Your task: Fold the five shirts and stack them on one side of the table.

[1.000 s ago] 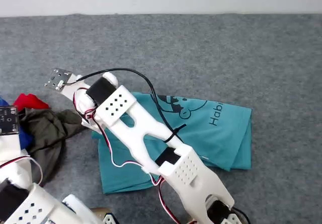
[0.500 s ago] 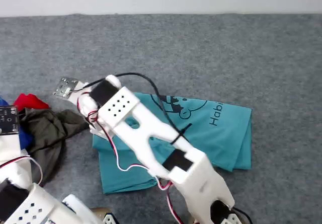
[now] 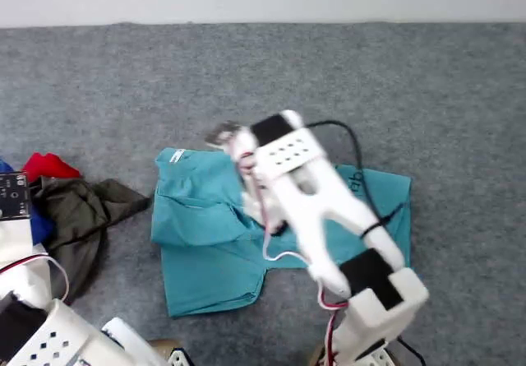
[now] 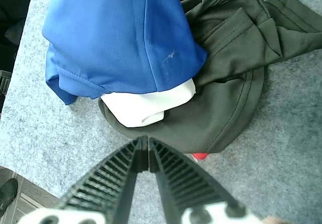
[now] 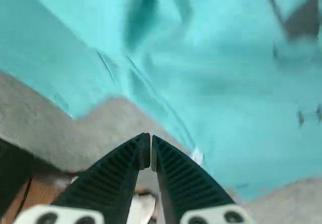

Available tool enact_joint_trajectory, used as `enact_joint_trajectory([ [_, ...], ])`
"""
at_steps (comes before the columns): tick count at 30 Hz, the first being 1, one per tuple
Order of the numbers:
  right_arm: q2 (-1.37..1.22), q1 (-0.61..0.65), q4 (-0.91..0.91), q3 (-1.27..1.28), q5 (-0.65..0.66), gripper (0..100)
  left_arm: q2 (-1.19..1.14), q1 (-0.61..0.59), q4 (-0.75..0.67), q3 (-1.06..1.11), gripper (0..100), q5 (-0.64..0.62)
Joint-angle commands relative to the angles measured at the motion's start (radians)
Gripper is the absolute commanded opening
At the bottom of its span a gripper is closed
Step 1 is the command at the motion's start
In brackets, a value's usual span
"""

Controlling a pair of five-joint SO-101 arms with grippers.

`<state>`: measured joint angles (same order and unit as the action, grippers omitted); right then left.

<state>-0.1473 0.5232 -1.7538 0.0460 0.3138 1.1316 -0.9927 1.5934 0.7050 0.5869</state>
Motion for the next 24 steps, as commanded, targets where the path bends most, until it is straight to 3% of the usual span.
enact_joint_trajectory([
  [1,0.074,-0.124,0.002,0.135,0.055,0.9,0.006,0.006,-0.023,-0.002,2,0.008],
  [7,0.101,-0.265,0.012,0.219,0.064,0.9,0.006,0.005,-0.018,0.002,2,0.008],
  [20,0.421,-0.374,-0.030,0.373,0.005,0.9,0.008,0.005,-0.018,0.093,2,0.008],
  [24,0.479,-0.403,0.068,0.474,0.011,1.7,0.008,0.002,-0.018,0.166,2,0.008],
])
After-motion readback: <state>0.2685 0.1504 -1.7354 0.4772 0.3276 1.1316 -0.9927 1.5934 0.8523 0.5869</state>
